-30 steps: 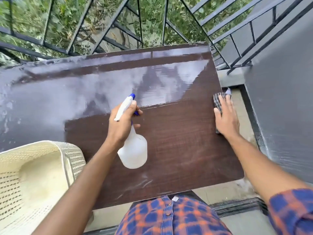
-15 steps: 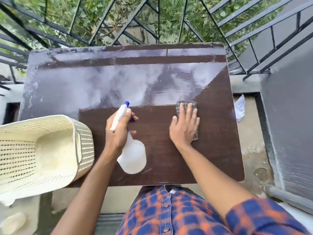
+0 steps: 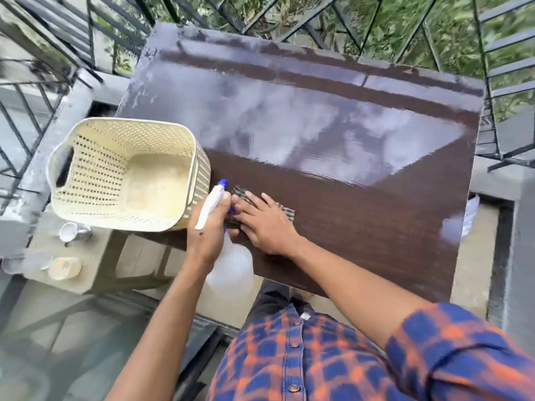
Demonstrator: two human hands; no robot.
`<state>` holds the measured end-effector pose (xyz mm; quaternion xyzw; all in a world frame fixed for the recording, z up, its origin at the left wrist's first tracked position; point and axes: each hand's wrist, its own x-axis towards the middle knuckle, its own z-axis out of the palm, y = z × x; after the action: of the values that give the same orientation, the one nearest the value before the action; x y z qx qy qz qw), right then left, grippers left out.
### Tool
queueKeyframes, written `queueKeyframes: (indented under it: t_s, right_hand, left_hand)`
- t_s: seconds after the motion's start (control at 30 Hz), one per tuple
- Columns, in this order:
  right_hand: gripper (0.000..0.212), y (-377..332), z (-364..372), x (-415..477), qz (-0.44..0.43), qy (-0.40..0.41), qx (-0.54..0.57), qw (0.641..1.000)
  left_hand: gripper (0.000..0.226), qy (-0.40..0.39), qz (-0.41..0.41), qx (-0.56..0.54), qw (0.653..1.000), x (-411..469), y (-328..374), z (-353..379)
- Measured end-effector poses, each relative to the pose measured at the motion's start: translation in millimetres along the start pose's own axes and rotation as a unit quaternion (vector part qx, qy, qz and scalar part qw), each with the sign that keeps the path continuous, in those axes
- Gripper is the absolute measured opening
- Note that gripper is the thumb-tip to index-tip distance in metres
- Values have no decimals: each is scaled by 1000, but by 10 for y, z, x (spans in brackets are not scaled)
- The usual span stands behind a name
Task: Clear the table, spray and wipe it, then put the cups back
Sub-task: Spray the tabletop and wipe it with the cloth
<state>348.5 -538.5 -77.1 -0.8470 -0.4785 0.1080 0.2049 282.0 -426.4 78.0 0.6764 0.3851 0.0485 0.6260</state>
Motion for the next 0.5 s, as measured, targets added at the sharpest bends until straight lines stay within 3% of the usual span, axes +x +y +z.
queueKeyframes:
  t_s: [0.1,0.17,0.33,0.4,0.5]
  right_hand:
    - [49,179,-19,-357,-92,-33,-32,995]
    - [49,330,-103,-393,-66,-16,-39,997]
    - [52,142,-198,183,101,15,-54,993]
    - [53,-123,-113,351,105,14,-33,994]
    - [53,-555,150,221,24,-16,-19,999]
  left_hand:
    - [24,2,-4,2,1000,-116,-136,-133]
    - [30,4,-1,14,1000,-193,-199,-239]
    - [34,41,4,7,999,-355,-394,-513]
    - [33,67,11,-2,998,-421,-448,-587]
    - [29,87,12,-20,996,-513,-481,-673]
